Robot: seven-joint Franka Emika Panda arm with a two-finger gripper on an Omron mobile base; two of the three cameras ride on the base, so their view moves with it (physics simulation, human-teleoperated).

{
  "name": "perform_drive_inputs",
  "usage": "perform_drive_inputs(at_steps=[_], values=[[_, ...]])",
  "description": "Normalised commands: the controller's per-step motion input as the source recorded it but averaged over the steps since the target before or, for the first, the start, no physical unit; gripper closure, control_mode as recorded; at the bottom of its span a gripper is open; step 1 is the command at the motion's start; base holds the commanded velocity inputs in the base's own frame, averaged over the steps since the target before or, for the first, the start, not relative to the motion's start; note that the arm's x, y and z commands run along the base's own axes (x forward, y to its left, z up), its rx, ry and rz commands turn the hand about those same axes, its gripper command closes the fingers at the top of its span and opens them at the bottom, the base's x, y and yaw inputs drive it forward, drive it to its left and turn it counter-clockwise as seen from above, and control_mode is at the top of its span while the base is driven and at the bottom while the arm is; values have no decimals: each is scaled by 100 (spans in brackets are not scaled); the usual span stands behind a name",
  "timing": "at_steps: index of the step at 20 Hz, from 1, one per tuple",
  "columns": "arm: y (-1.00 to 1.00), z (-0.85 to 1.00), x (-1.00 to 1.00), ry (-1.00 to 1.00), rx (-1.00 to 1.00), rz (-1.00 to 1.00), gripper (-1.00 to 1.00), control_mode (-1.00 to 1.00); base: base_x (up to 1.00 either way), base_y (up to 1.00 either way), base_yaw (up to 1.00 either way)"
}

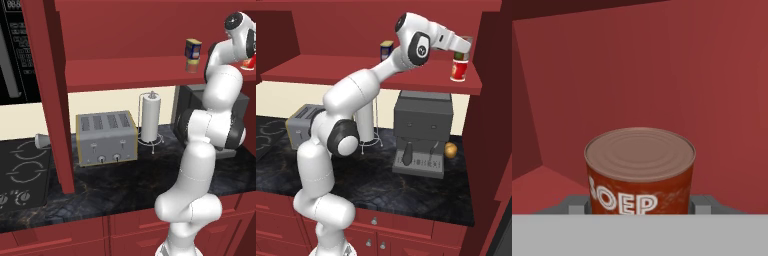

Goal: Stack two cans on top of the other two cans in the cabinet.

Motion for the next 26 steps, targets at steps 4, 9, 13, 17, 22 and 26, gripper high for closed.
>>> perform_drive_inputs(at_steps=[4, 9, 13, 17, 22, 26], values=[[10, 0, 0, 2, 0, 0, 100, -100, 0, 0, 0], [1, 0, 0, 0, 0, 0, 100, -100, 0, 0, 0], [0, -1, 0, 0, 0, 0, 100, -100, 0, 0, 0], [0, -3, 0, 0, 0, 0, 100, -100, 0, 0, 0], [0, -7, -5, 0, 0, 0, 100, -100, 0, 0, 0], [0, 0, -4, 0, 0, 0, 100, -100, 0, 0, 0]])
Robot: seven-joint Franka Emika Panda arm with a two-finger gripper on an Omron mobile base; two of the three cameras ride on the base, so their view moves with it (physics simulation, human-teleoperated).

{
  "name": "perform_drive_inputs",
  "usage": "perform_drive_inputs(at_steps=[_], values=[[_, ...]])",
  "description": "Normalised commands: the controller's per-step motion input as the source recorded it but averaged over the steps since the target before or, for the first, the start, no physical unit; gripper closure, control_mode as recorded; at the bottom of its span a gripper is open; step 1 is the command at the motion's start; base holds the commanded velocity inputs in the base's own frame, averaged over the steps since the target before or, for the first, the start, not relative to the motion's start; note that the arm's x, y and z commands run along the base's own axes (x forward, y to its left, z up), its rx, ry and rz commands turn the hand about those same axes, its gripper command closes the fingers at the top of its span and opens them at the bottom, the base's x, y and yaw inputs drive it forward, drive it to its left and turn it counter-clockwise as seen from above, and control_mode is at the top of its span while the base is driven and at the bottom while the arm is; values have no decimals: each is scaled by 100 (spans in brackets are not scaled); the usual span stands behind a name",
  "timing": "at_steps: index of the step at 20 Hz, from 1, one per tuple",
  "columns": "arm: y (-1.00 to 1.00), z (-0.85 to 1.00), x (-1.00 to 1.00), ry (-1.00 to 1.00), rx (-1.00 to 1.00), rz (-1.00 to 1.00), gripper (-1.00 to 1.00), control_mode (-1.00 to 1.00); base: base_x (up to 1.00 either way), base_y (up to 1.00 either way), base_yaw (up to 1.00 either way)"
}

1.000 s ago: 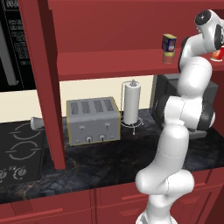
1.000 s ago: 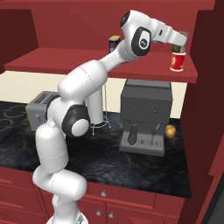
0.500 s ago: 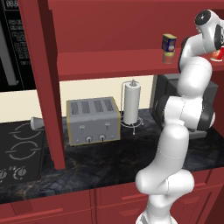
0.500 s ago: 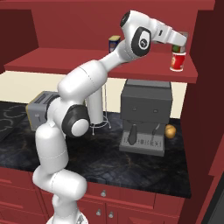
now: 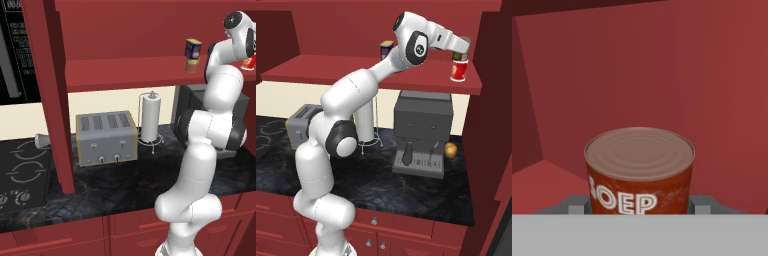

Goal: Stack two cans on top of the other two cans in the cabinet.

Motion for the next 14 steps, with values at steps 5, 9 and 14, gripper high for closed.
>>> perform_drive_inputs(at_steps=[5, 9, 14], values=[[0, 0, 0, 0, 0, 0, 100, -100, 0, 0, 0], [0, 0, 0, 0, 0, 0, 100, -100, 0, 0, 0], [0, 0, 0, 0, 0, 0, -100, -100, 0, 0, 0]])
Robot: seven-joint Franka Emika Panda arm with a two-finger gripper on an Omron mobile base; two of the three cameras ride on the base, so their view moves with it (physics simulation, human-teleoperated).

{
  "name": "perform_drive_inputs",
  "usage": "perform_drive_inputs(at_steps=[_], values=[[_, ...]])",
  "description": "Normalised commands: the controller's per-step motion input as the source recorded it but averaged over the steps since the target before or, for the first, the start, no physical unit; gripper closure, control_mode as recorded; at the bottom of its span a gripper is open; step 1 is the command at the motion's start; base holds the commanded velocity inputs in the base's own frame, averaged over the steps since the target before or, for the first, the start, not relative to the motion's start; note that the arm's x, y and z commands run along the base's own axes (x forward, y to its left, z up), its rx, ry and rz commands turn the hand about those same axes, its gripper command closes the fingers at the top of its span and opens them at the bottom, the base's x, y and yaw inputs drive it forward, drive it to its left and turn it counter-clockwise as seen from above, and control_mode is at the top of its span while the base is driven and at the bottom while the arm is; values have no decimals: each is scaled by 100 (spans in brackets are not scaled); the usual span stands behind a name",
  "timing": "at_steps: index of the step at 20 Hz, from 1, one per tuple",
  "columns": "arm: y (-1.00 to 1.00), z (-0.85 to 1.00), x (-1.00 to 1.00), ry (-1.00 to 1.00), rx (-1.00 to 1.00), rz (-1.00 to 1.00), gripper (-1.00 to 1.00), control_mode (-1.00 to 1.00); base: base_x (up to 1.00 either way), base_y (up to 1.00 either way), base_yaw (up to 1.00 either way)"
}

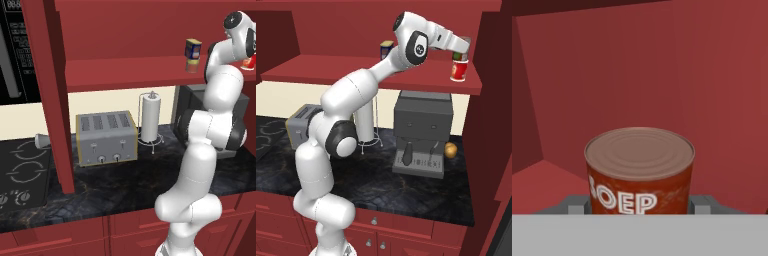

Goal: Stack two cans on top of the other two cans in the cabinet.

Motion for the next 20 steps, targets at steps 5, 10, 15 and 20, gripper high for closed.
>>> perform_drive_inputs(at_steps=[5, 10, 15, 20], values=[[0, 0, 0, 0, 0, 0, -100, -100, 0, 0, 0], [0, 0, 0, 0, 0, 0, -100, -100, 0, 0, 0], [0, 0, 0, 0, 0, 0, -100, -100, 0, 0, 0], [1, 0, -10, 0, 0, 0, -100, -100, 0, 0, 0]])
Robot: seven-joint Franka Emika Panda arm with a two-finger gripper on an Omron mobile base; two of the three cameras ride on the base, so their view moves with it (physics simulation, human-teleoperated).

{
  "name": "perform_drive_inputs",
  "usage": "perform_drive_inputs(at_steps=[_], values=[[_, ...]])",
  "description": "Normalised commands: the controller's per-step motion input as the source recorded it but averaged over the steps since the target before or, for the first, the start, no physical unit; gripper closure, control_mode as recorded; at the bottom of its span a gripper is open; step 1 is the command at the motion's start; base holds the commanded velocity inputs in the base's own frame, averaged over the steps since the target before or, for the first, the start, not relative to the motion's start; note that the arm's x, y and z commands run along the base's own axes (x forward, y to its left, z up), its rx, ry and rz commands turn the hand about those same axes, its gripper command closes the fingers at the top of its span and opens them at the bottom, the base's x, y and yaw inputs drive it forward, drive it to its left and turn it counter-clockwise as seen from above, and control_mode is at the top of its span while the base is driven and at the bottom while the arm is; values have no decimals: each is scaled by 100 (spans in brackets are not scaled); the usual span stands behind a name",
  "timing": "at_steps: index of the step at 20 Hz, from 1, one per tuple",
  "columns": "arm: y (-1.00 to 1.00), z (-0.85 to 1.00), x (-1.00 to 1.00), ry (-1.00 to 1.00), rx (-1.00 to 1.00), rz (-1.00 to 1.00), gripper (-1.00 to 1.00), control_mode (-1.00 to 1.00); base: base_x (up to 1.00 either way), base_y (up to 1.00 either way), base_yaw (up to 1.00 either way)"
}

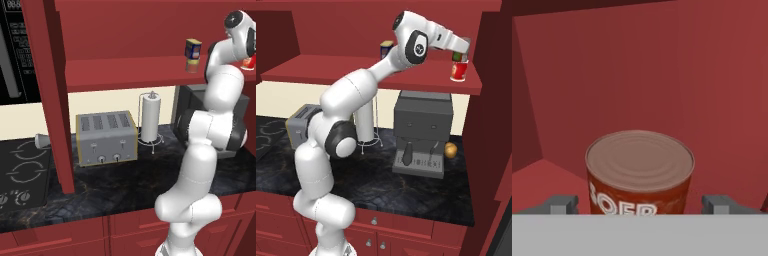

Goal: Stack two cans on top of the other two cans in the cabinet.

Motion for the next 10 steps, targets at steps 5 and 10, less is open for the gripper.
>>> perform_drive_inputs(at_steps=[5, 10], values=[[14, -3, -36, 0, 0, 0, -100, -100, 0, 0, 0], [33, -20, -40, -3, 0, 0, -100, -100, 0, 0, 0]])
